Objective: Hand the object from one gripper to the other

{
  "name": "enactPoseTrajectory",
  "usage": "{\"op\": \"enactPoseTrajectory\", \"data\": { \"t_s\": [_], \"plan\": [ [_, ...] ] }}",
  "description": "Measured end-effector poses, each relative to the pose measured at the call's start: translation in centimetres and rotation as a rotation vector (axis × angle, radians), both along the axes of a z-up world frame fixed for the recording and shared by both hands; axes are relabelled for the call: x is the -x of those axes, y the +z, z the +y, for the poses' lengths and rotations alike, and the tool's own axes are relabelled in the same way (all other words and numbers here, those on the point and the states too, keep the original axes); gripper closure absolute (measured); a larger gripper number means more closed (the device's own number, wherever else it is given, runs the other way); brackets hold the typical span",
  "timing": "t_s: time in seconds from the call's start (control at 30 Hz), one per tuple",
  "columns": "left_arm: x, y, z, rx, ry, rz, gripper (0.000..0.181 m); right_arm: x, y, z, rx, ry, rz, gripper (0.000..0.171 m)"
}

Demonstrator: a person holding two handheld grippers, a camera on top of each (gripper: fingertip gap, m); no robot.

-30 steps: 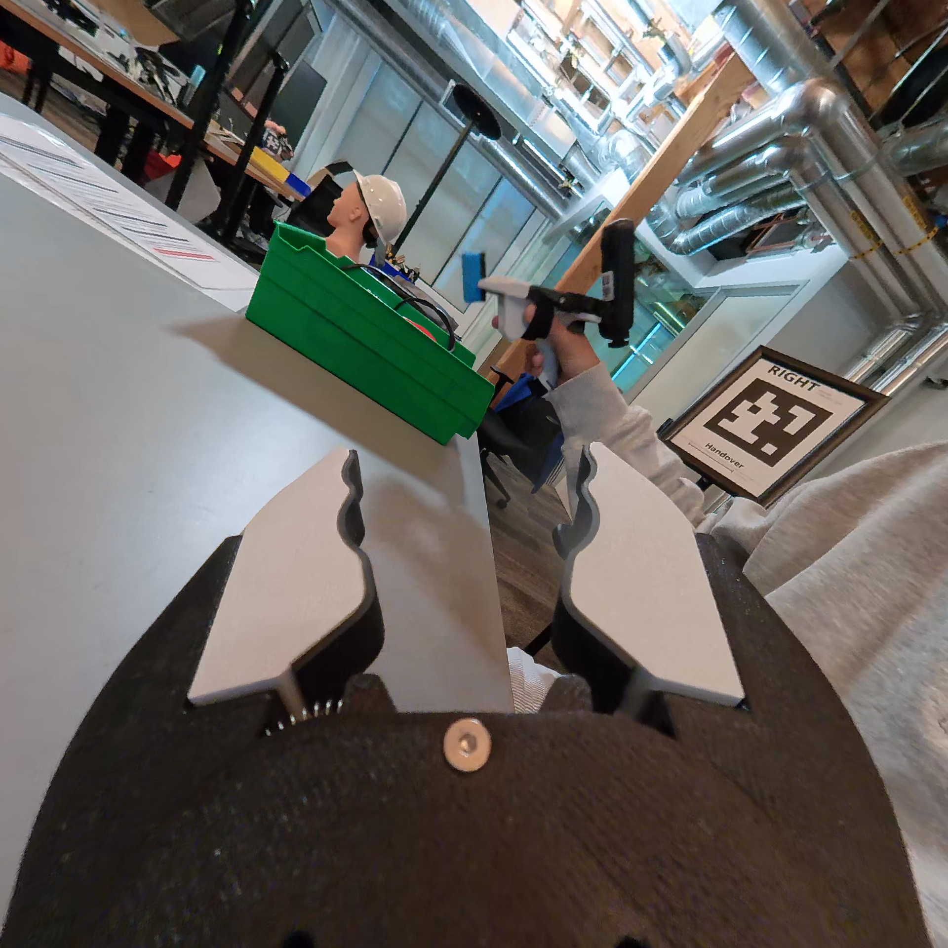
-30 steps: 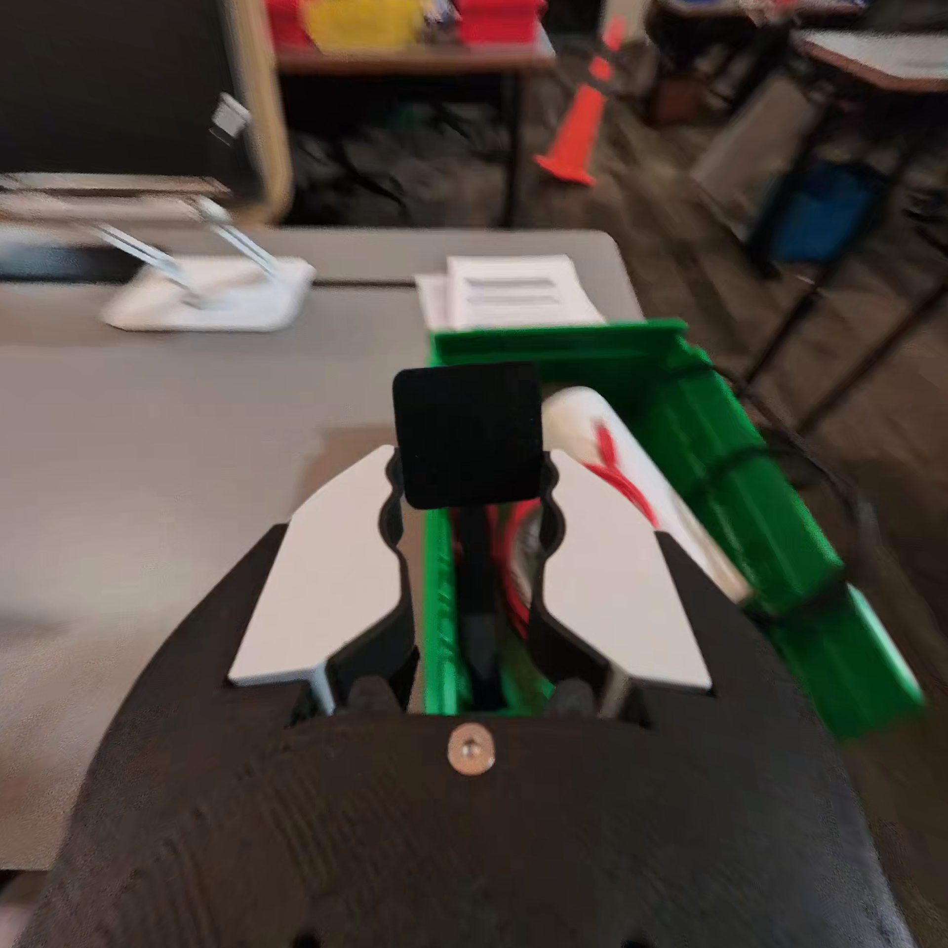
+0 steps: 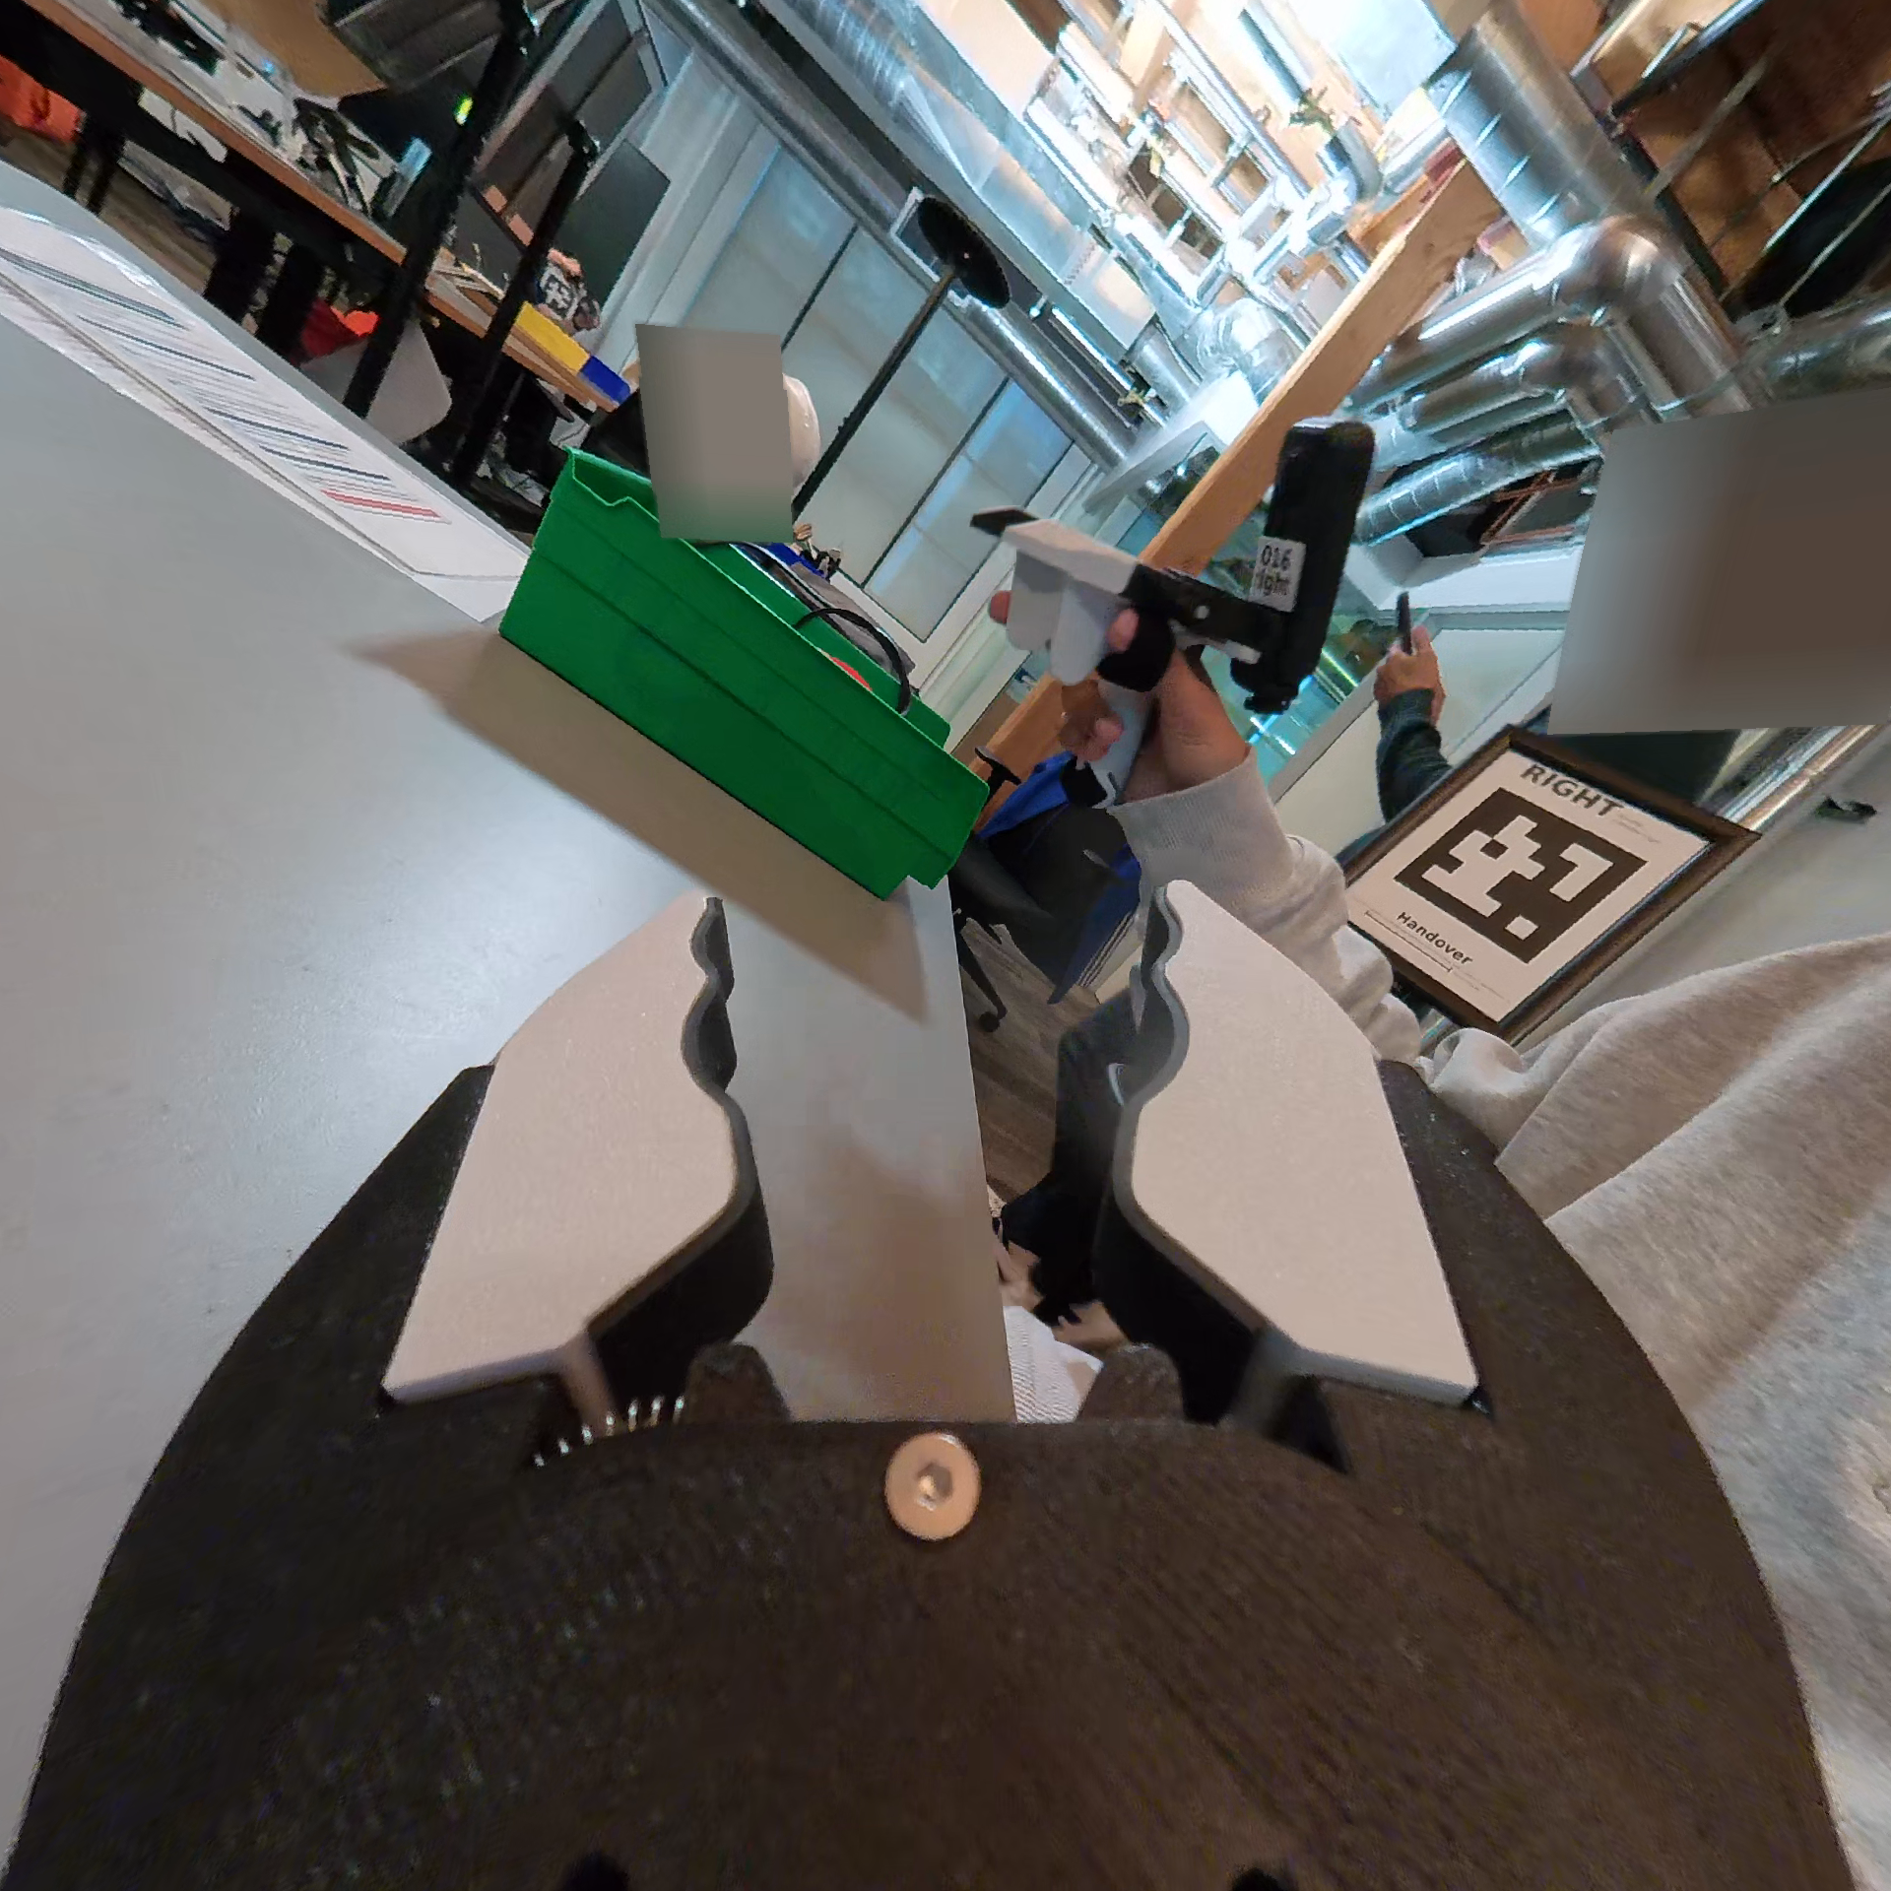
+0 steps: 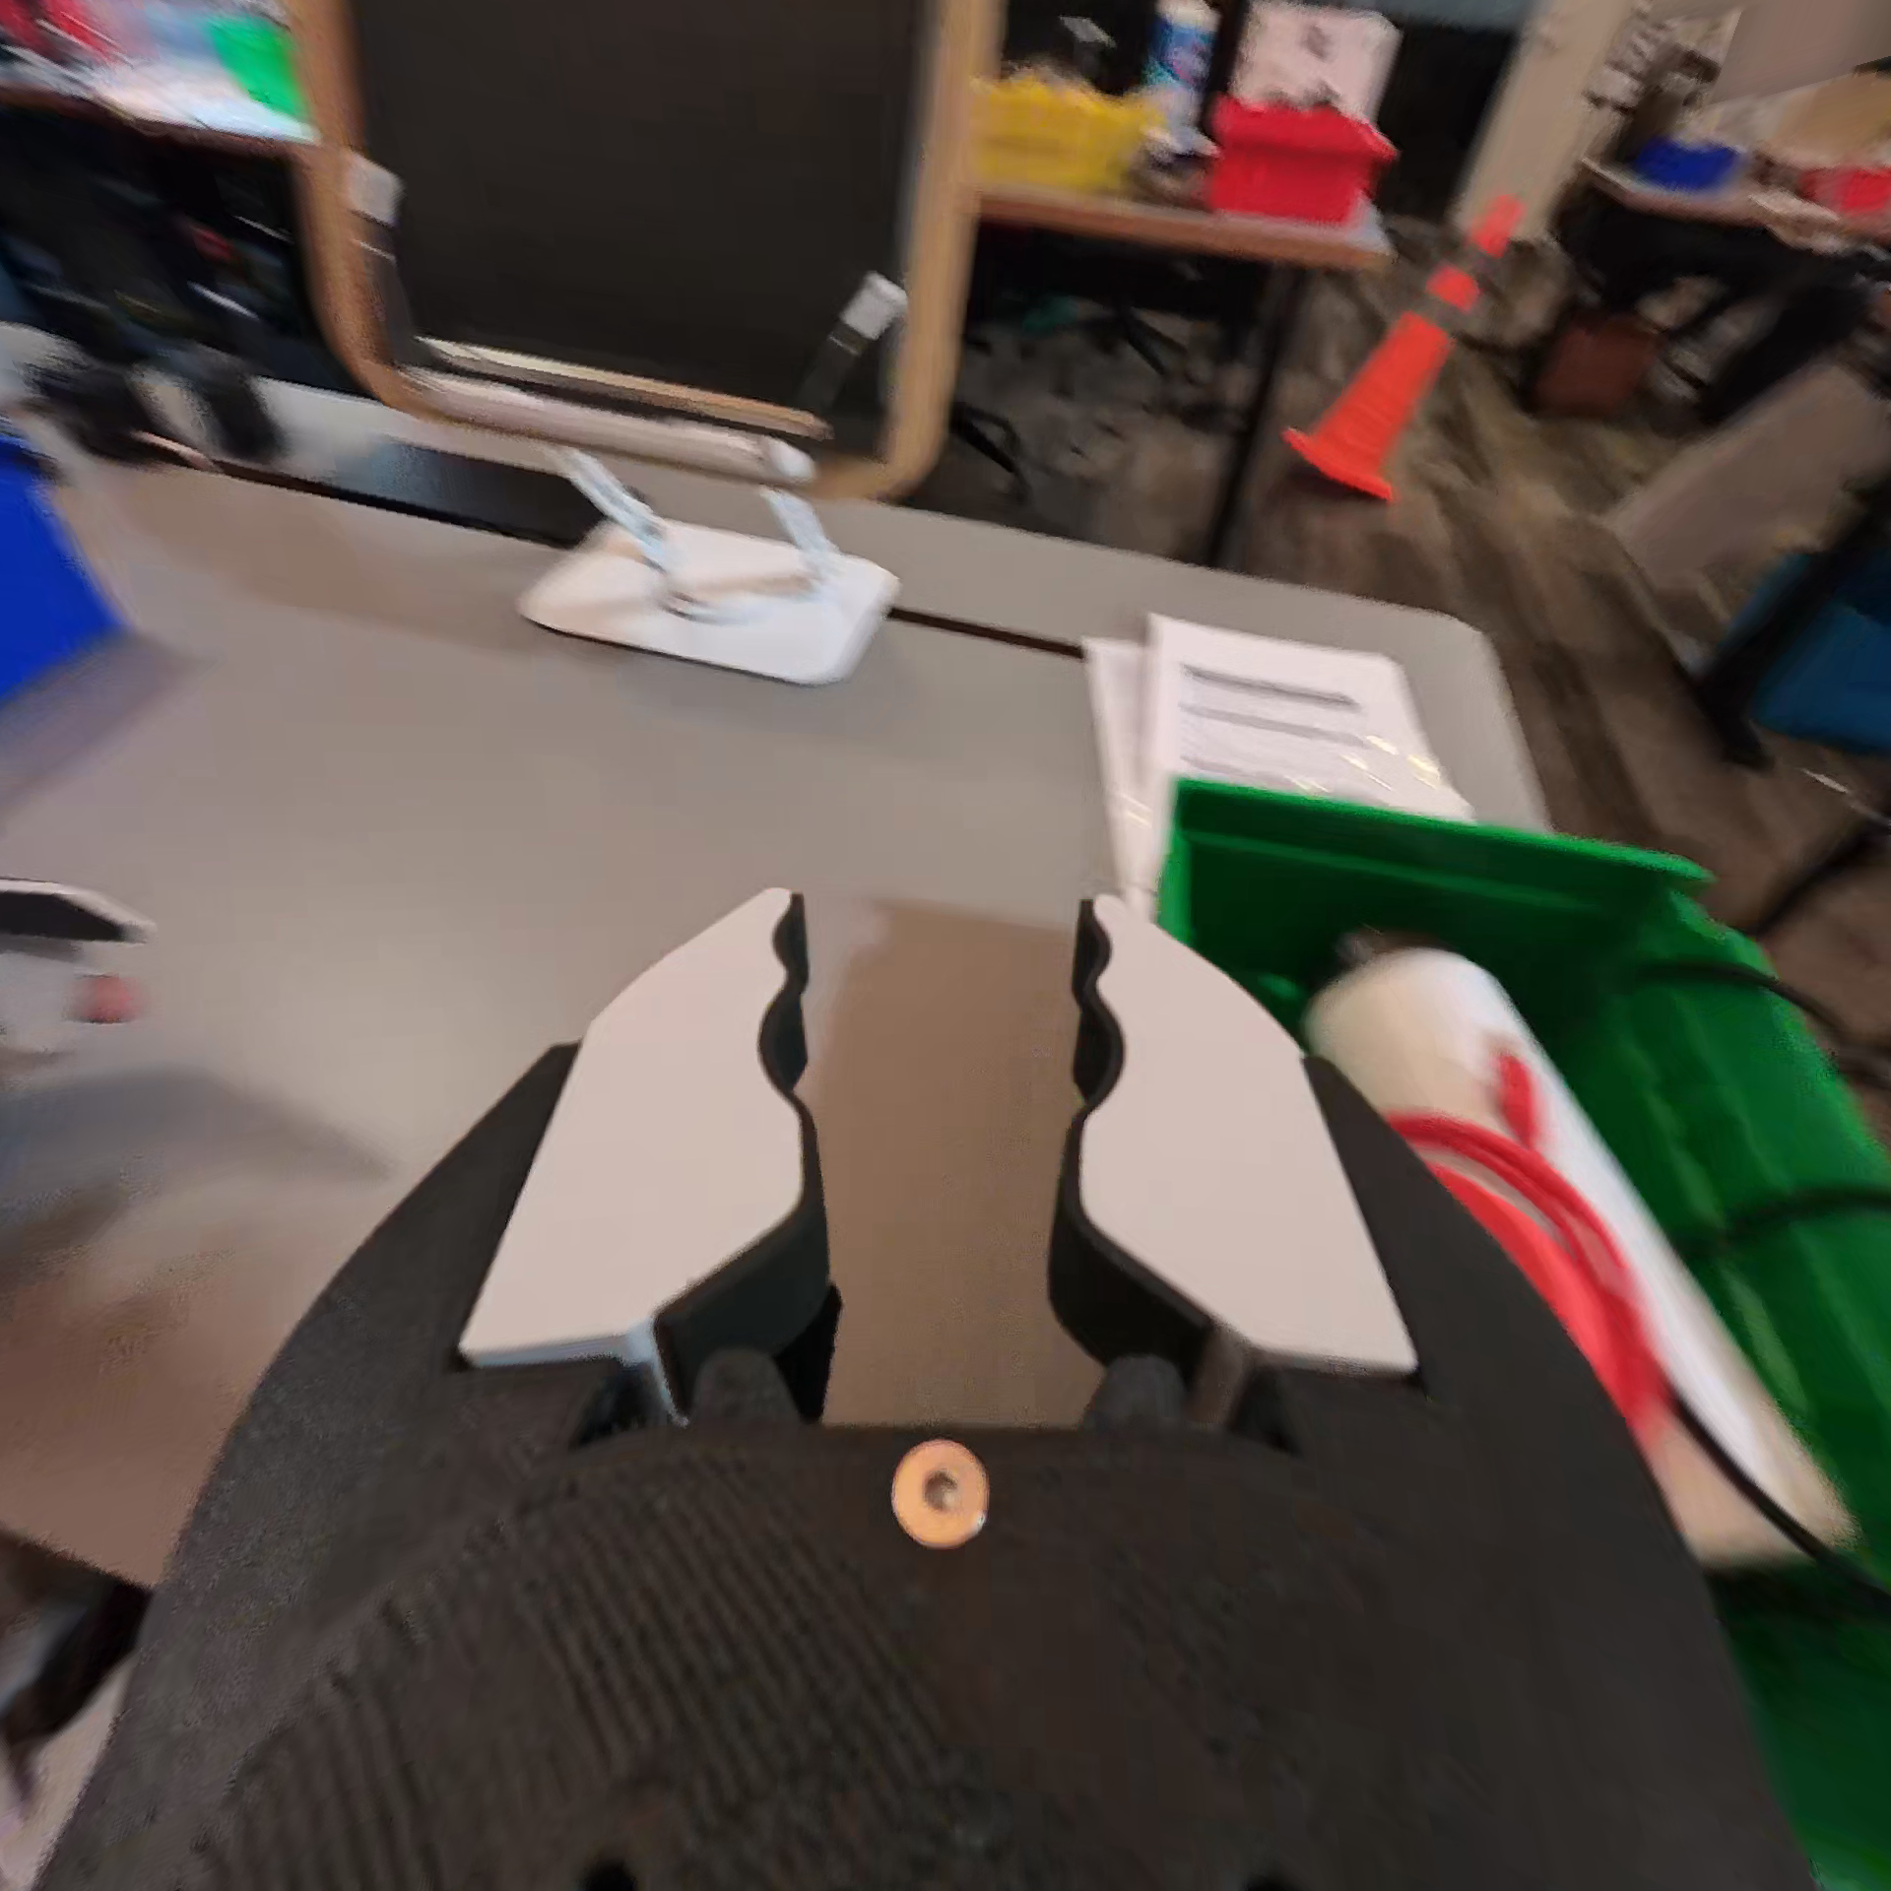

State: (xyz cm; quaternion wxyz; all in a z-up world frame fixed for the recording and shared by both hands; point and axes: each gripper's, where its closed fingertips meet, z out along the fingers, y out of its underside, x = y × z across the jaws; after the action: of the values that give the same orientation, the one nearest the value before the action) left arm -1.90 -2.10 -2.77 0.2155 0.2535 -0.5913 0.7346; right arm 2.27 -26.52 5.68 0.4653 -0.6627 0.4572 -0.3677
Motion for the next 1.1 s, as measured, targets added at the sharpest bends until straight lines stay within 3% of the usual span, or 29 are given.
{"op": "enactPoseTrajectory", "data": {
  "t_s": [0.17,0.37,0.53,0.63,0.7,0.83,0.93,1.1],
  "plan": [
    [-0.2,0.0,0.2,-0.004,0.015,0.001,0.106,0.9,-2.5,12.5,-0.162,0.345,-0.001,0.126],
    [-1.6,-0.7,1.1,-0.013,0.066,0.067,0.118,2.2,-13.2,20.7,-0.140,0.536,0.208,0.136],
    [-3.1,-0.1,2.8,-0.007,0.148,0.075,0.132,2.6,-14.1,21.5,-0.096,0.602,0.200,0.142],
    [-2.9,1.8,3.9,0.030,0.112,0.065,0.168,2.8,-13.6,21.2,-0.130,0.603,0.185,0.143],
    [-3.4,3.8,5.6,0.093,0.121,0.096,0.181,2.8,-13.6,21.1,-0.145,0.607,0.190,0.143],
    [-4.5,9.2,10.9,0.211,0.195,0.071,0.181,2.7,-13.5,20.9,-0.152,0.596,0.190,0.142],
    [-5.4,12.7,15.8,0.193,0.312,0.032,0.177,2.8,-13.6,21.0,-0.140,0.597,0.187,0.141],
    [-10.0,12.4,27.0,-0.037,0.693,0.033,0.162,3.0,-13.9,21.2,-0.100,0.604,0.188,0.142]
  ]
}}
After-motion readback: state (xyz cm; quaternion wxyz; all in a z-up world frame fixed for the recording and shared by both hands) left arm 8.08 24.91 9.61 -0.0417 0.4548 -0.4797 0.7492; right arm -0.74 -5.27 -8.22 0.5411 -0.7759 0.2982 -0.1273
